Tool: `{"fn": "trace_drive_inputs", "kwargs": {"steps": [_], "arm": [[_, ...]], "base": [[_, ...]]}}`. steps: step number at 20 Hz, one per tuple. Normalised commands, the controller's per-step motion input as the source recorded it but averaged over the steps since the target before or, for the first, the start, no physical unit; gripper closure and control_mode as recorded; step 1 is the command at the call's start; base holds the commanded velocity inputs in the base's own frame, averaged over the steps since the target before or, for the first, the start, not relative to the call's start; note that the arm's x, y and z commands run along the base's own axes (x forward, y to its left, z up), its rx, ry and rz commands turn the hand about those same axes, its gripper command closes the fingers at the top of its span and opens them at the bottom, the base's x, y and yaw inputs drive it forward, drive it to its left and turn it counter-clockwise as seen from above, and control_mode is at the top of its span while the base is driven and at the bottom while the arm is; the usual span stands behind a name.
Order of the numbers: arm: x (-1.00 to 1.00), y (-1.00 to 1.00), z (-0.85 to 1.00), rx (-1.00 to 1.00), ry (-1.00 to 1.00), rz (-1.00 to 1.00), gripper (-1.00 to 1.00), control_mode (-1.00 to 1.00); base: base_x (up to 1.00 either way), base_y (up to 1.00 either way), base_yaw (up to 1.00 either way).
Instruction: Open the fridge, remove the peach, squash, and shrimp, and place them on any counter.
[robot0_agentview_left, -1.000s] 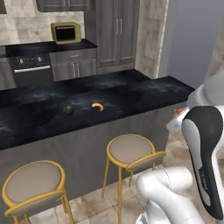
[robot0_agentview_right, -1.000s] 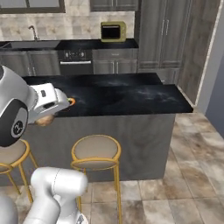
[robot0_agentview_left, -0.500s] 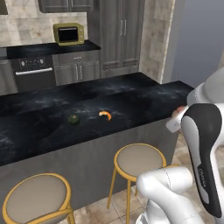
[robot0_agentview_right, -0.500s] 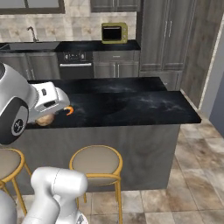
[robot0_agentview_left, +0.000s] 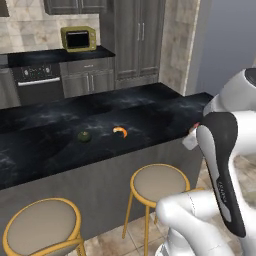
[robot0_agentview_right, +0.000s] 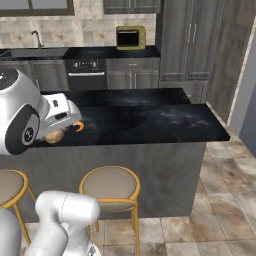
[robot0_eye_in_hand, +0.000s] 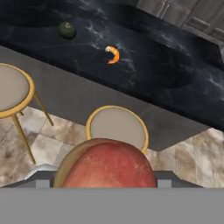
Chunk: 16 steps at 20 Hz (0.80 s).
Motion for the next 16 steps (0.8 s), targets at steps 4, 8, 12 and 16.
{"fn": "trace_drive_inputs", "kwargs": {"steps": [4,8,12,16], "arm": [[0.99,0.14,-0.30,0.00,0.30,0.06,1.00,-1.00],[0.75,0.33,-0.46,0.00,0.05,0.09,1.00,-1.00],[0.73,0.52,-0.48,0.00,0.01,0.11,1.00,-1.00],[0.71,0.45,-0.39,0.00,0.00,0.09,1.00,-1.00]], "base": [[0.00,0.00,0.00],[0.00,0.00,0.00],[0.00,0.00,0.00],[0.00,0.00,0.00]]}}
